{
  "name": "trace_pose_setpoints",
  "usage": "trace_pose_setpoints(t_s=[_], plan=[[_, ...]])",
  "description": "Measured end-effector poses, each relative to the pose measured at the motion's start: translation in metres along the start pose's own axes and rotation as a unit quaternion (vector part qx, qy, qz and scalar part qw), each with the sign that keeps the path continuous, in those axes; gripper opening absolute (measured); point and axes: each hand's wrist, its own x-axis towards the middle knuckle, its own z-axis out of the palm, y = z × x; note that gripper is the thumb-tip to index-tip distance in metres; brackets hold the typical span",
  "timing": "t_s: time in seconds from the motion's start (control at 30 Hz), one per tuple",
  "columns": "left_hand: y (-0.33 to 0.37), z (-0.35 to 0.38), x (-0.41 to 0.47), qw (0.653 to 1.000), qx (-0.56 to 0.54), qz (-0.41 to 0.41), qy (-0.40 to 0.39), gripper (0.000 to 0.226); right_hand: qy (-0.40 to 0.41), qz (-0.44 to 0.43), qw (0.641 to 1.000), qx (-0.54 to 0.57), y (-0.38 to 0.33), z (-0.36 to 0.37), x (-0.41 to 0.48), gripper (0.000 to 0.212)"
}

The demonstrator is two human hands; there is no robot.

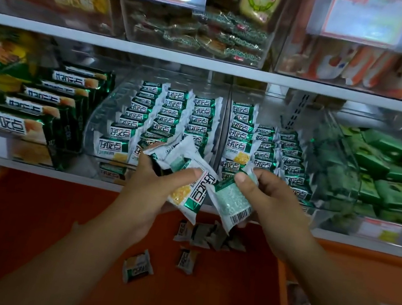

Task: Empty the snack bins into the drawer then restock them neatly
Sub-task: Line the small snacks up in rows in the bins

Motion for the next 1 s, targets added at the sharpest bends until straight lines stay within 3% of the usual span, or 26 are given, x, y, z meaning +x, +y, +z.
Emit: trace_pose_setpoints(t_s=[0.2,0.27,0.33,0.47,0.6,0.73,1.0], plan=[[0.004,0.008,-0.012,0.999,-0.038,-0.005,-0.003,0.085,0.143,-0.082,0.986,-0.023,0.007,0.015,0.002,0.036],[0.003,0.007,-0.013,0.999,-0.048,0.001,0.004,0.066,0.151,-0.121,0.98,-0.041,0.005,0.019,-0.002,0.028],[0.002,0.005,-0.012,0.998,-0.058,0.003,0.007,0.062,0.148,-0.131,0.979,-0.04,0.004,0.021,-0.004,0.024],[0.001,0.003,-0.014,0.998,-0.067,0.021,-0.001,0.047,0.107,-0.087,0.99,-0.041,0.004,0.02,-0.004,0.023],[0.0,0.003,-0.015,0.997,-0.073,0.03,0.002,0.045,0.028,-0.028,0.995,-0.095,0.006,0.024,-0.011,0.048],[-0.001,0.007,-0.016,0.995,-0.094,0.016,0.013,0.043,-0.05,-0.006,0.993,-0.104,0.006,0.032,-0.02,0.054],[0.002,0.015,-0.016,0.989,-0.144,-0.026,-0.011,0.074,-0.058,-0.001,0.998,0.008,0.008,0.024,-0.017,0.067]])
